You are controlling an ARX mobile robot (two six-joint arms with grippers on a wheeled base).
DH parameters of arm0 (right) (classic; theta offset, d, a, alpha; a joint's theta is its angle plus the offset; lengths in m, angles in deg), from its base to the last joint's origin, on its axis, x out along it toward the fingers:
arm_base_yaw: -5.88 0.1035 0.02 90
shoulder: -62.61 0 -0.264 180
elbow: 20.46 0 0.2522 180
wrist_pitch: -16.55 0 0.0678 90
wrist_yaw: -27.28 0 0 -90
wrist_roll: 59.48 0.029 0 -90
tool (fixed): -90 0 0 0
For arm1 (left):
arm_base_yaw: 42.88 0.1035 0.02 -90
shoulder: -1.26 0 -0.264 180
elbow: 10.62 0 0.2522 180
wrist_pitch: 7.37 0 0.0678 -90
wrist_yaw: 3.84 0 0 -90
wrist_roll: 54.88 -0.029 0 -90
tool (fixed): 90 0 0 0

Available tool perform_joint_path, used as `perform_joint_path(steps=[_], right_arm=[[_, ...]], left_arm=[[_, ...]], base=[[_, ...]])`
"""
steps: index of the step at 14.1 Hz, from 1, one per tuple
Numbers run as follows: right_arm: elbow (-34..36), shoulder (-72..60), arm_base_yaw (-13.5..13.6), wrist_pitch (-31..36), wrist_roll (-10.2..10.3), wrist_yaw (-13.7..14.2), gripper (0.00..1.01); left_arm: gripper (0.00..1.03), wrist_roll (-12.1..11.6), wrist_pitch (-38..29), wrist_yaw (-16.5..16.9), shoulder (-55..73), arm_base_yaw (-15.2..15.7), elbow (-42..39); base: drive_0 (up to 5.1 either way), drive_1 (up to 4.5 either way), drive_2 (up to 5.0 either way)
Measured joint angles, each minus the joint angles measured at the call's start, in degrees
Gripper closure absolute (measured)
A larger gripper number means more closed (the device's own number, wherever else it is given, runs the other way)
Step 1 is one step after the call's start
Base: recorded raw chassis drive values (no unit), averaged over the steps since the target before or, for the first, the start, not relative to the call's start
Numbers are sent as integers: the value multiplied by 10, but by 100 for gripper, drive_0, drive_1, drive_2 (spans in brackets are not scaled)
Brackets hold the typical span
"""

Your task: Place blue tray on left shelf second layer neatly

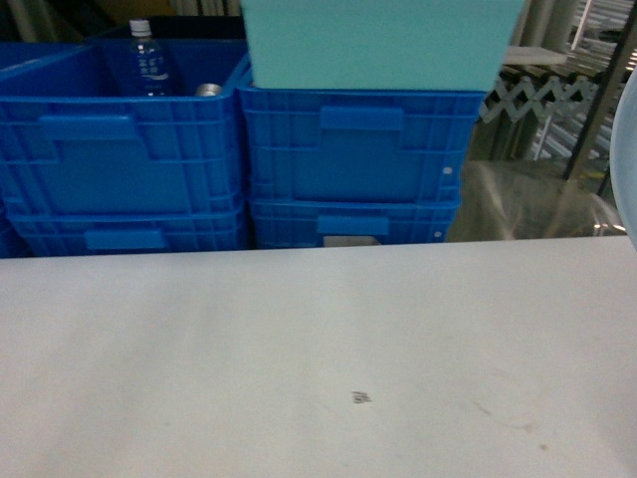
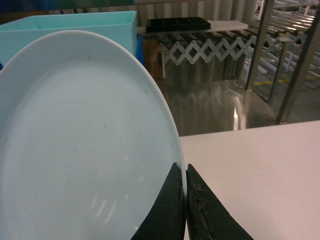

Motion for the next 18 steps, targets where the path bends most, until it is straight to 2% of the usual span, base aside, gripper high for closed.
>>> perform_joint_path(steps=[14, 18], right_arm=[[0, 1, -1, 0, 0, 5, 99], [0, 1, 0, 0, 0, 2, 99]], left_arm=[[5, 0, -3, 2, 0, 0, 0], [5, 0, -1, 0, 0, 0, 0]], base=[[325, -528, -213], [-139, -139, -139]])
